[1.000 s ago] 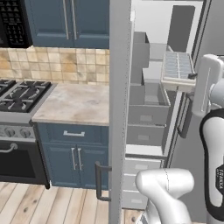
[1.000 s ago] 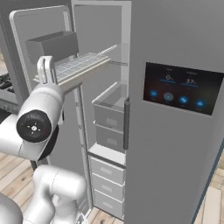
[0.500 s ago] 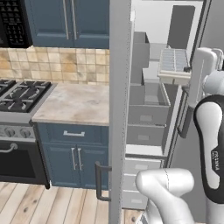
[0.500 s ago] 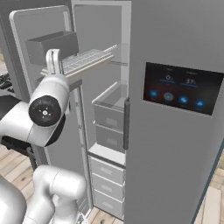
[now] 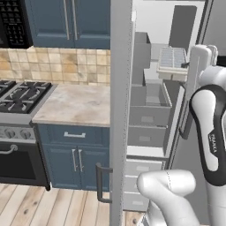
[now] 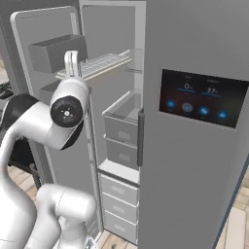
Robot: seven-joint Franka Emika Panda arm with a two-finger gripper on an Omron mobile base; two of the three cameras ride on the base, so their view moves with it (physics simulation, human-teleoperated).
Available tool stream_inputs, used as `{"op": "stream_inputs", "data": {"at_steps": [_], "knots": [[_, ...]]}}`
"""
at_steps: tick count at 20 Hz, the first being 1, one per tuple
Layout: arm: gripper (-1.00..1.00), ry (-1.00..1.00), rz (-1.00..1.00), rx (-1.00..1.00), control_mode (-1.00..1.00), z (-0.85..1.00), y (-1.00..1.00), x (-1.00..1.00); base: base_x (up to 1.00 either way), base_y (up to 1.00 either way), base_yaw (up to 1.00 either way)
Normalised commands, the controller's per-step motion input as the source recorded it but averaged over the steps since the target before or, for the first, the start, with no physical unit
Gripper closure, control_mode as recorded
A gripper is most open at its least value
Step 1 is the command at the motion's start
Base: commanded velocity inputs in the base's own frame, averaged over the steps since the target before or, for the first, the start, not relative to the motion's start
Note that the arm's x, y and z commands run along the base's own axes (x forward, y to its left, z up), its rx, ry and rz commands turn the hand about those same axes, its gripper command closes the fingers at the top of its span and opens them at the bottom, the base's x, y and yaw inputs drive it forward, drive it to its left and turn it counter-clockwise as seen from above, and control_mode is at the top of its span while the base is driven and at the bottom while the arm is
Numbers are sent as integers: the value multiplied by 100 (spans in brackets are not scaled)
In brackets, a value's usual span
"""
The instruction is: The ice cube tray has been filled with water. Take the tray and place it in the freezer to make ice. Close the freezer door after placing the tray.
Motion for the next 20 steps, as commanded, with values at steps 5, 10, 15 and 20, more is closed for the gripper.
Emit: {"op": "stream_inputs", "data": {"at_steps": [5,10,15,20], "knots": [[100,0,0,0,-100,0,-1,38,0,0,0],[100,0,0,0,-100,0,-1,40,0,0,0],[100,0,-1,0,-100,0,-8,36,0,0,0],[100,0,-2,0,-100,0,-9,30,0,0,0]]}}
